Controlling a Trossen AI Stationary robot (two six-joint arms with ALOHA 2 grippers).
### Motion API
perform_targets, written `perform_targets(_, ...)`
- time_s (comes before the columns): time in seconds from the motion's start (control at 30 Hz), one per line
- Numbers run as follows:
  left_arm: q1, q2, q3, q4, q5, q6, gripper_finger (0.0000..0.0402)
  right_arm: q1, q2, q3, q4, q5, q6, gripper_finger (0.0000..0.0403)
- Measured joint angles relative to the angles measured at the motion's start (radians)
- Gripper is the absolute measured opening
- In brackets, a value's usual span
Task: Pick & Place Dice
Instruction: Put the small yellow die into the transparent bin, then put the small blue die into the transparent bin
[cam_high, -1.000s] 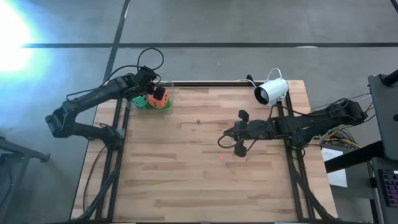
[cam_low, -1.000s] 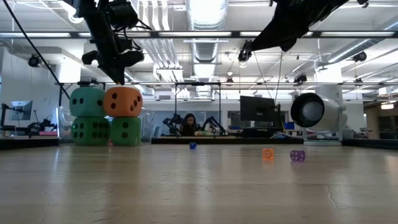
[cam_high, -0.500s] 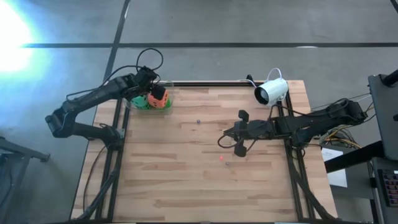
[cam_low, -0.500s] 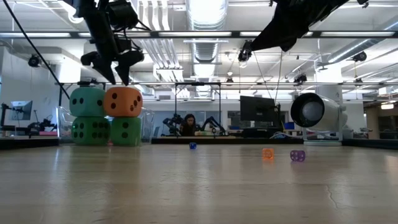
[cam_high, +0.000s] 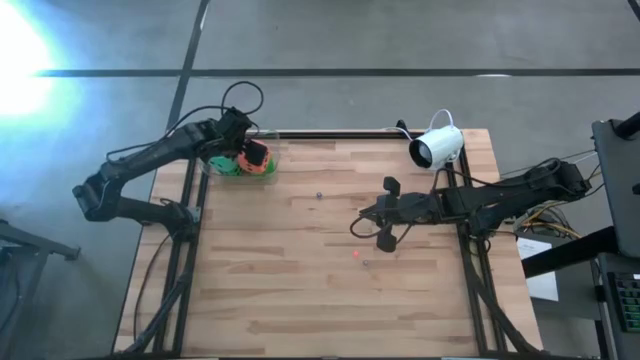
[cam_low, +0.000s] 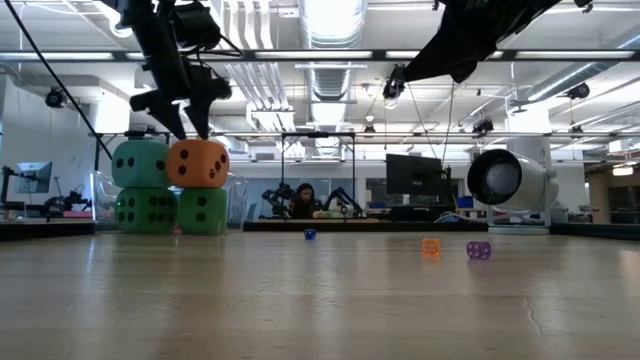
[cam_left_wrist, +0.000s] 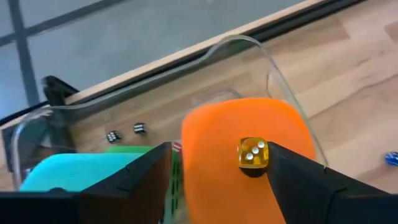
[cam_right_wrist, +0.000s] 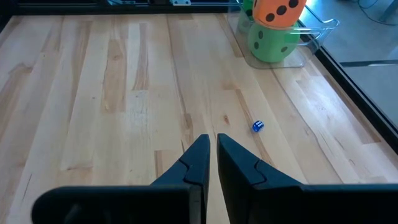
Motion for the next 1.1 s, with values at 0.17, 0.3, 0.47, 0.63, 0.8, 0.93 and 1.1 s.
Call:
perform_targets(0.17, 0.0, 0.0, 0.0, -0.002, -0.069, 0.003, 0.0249, 0.0, 0.0, 0.0, 0.0, 0.0, 0.0, 0.0027)
perform_targets(0.3, 0.001, 0.0, 0.0, -0.002, -0.169, 0.003, 0.0248, 0.0, 0.0, 0.0, 0.0, 0.0, 0.0, 0.0027)
perform_targets(0.47, 0.006, 0.0, 0.001, 0.001, -0.232, -0.014, 0.0246, 0.0, 0.0, 0.0, 0.0, 0.0, 0.001, 0.0027)
perform_targets(0.63, 0.027, 0.015, -0.023, 0.004, -0.207, -0.034, 0.0238, 0.0, 0.0, 0.0, 0.0, 0.0, 0.002, 0.0027)
perform_targets(0.8, 0.065, 0.024, -0.031, 0.009, -0.208, -0.02, 0.0216, 0.0, 0.0, 0.0, 0.0, 0.0, 0.002, 0.0027)
perform_targets(0.93, 0.08, 0.024, -0.029, 0.013, -0.207, 0.017, 0.0178, 0.0, 0.0, 0.0, 0.0, 0.0, 0.002, 0.0027)
perform_targets(1.1, 0.08, 0.024, -0.029, 0.013, -0.207, 0.083, 0.0129, 0.0, 0.0, 0.0, 0.001, 0.0, 0.002, 0.0027)
